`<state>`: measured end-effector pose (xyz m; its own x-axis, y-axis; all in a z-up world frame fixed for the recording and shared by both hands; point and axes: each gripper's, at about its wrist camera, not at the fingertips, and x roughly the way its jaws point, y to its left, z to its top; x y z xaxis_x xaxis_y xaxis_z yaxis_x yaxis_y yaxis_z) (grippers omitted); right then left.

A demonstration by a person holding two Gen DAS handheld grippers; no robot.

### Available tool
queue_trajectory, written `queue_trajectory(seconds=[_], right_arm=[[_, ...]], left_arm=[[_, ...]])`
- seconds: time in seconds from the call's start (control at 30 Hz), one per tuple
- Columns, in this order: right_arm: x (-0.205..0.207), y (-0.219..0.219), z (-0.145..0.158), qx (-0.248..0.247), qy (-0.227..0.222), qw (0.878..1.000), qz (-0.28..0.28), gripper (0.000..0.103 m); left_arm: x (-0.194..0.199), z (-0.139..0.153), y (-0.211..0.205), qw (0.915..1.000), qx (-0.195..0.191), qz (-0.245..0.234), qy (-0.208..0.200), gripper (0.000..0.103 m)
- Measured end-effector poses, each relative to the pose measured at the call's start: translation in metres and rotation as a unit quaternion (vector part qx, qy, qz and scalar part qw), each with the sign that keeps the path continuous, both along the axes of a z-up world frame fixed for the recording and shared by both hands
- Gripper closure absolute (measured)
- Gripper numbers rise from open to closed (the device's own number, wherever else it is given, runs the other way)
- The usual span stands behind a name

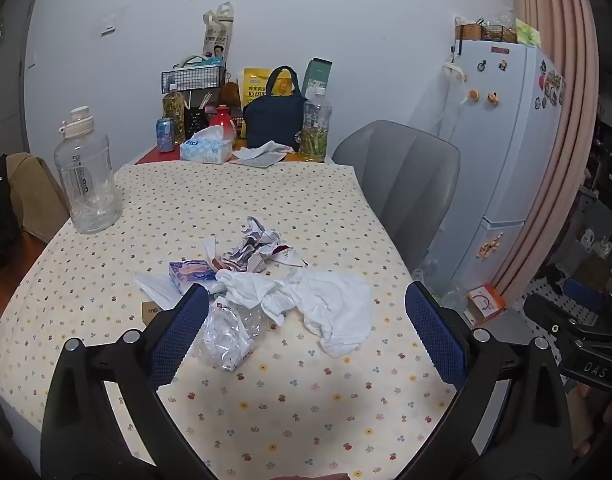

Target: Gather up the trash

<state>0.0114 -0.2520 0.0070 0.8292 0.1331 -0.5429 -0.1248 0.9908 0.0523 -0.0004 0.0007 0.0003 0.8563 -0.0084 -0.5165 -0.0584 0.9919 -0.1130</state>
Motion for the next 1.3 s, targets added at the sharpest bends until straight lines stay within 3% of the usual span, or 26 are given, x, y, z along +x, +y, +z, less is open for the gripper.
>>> queue_trajectory(seconds=[1.3], right_arm=[[0.005,0.003,-0.012,0.013,0.017,1.0,0.007,0.008]], left_arm=[[-0.001,-0.009,0.012,0.9999,-0.009,0.008,0.008,0.006]])
